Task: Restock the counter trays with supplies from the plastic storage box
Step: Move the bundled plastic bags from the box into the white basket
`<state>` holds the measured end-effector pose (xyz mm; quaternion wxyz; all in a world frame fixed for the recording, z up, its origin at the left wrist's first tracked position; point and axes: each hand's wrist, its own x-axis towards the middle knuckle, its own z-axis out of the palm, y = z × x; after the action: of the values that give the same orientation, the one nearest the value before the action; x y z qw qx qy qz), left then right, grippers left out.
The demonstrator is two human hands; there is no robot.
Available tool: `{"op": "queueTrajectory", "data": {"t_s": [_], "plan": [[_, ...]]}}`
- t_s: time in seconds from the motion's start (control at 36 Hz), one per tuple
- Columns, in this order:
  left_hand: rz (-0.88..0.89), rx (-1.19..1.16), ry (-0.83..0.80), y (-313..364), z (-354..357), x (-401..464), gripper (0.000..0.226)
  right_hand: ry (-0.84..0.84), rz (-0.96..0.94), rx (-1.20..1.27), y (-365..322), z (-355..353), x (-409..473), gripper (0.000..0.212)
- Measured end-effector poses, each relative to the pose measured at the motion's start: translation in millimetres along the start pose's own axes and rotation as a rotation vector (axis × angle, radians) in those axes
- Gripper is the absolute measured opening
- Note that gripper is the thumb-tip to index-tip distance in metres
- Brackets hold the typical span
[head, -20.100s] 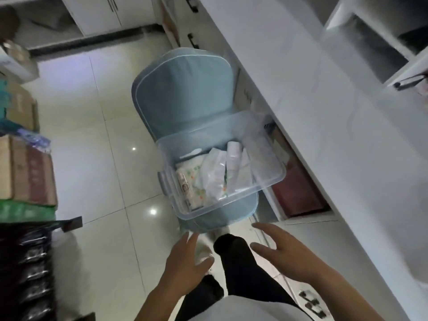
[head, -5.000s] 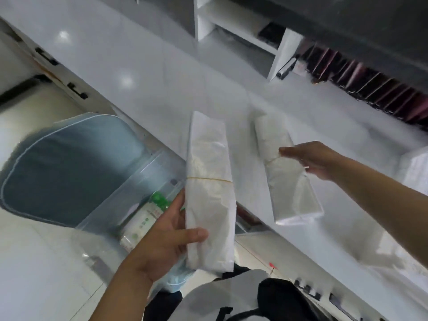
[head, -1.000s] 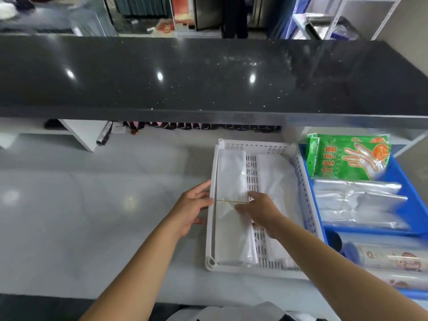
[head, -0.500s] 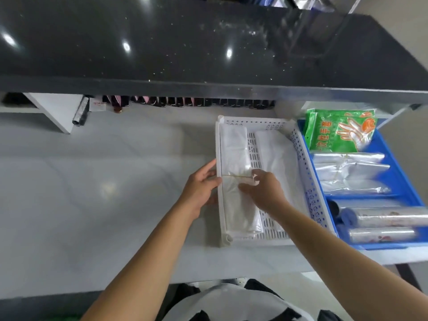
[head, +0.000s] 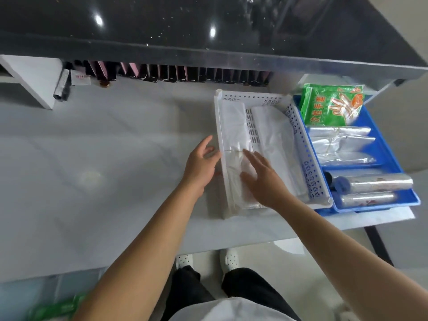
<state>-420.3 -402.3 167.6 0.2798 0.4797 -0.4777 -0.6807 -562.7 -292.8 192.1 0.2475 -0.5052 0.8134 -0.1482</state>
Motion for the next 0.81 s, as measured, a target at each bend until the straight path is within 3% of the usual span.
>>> {"op": "queueTrajectory", "data": {"t_s": [0.25, 0.42, 0.58, 0.72, 0.81], "plan": [[0.277, 0.232, 0.305, -40.1, -53.6, -130.6, 0.042, 0.148, -0.159, 0.200, -25.5, -12.7, -83.3, 0.052], [0.281, 0.555, 0.485, -106.3, -64.8, -265.7, 0.047, -0.062, -0.458, 0.055, -7.1, 29.8, -182.5, 0.058], [-0.157, 0.795, 0.602, -193.8, -54.6, -387.5, 0.073, -0.427, -0.579, -0.078, 17.0, 93.6, -247.5, 0.063], [-0.465, 0.634, 0.683, -259.0, -44.2, -486.4, 0.082, -0.645, -0.621, -0.200, 19.0, 137.8, -280.2, 0.066], [-0.575, 0.363, 0.779, -285.3, -44.3, -534.5, 0.082, -0.709, -0.646, -0.241, 17.7, 156.9, -296.5, 0.066]]}}
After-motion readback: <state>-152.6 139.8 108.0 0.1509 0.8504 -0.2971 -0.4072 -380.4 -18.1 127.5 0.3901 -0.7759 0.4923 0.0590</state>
